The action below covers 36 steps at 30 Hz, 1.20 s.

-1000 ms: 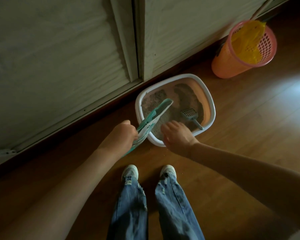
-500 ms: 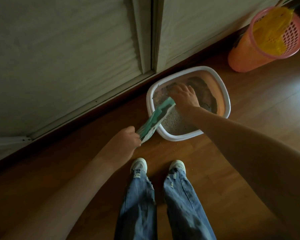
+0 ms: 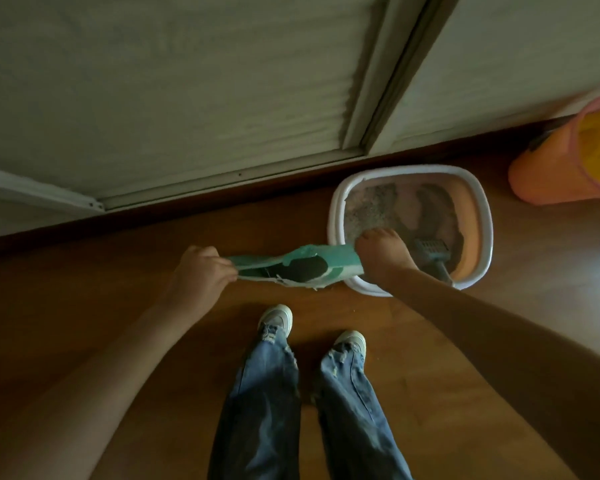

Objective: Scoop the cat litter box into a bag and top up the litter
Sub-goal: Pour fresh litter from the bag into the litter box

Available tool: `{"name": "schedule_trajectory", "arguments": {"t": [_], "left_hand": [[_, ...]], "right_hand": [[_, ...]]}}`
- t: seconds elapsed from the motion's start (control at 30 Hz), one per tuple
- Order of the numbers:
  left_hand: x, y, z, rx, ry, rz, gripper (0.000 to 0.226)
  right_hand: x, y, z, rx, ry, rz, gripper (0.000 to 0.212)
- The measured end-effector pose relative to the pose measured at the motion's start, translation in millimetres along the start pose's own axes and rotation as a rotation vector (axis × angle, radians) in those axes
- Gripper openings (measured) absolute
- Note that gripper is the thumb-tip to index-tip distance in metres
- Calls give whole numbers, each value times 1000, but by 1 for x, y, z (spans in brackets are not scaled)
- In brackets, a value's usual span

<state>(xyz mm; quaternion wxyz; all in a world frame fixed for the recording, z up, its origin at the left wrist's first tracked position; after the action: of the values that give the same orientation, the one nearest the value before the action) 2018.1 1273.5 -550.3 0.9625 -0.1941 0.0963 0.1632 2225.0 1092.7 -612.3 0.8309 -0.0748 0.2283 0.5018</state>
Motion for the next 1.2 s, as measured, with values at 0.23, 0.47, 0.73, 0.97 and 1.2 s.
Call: {"name": "schedule_trajectory", "arguments": {"t": [0.23,0.47,0.73,0.97,1.2], "left_hand": [[-30,24,-13,-37,-84,172,7],[-69,78,-40,-114,-168,321,6],[-112,122,-58,-266,-57,426,17],[-166,180,-36,-303,-122,391,18],[-251,280,11,-262,-298,424,7]], "right_hand": [[-19,65,-15,215,142,162,97],[-6,87,-40,145,181,22,56],[10,185,-36,169,265,163,85],[34,240,-30,140,190,-105,17],[76,354,15,52,130,85,28]]}}
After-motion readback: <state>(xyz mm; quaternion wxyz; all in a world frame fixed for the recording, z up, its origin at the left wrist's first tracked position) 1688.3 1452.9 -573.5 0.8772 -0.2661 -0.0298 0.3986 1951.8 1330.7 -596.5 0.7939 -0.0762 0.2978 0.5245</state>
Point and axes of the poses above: each hand's wrist, its own x-axis towards the middle knuckle, its own z-axis out of the back of the hand, y = z × x, the point moved 6 cm from there along x, towards the middle knuckle, and after that the axes turned 1 degree about x, right-handed, at the moved point
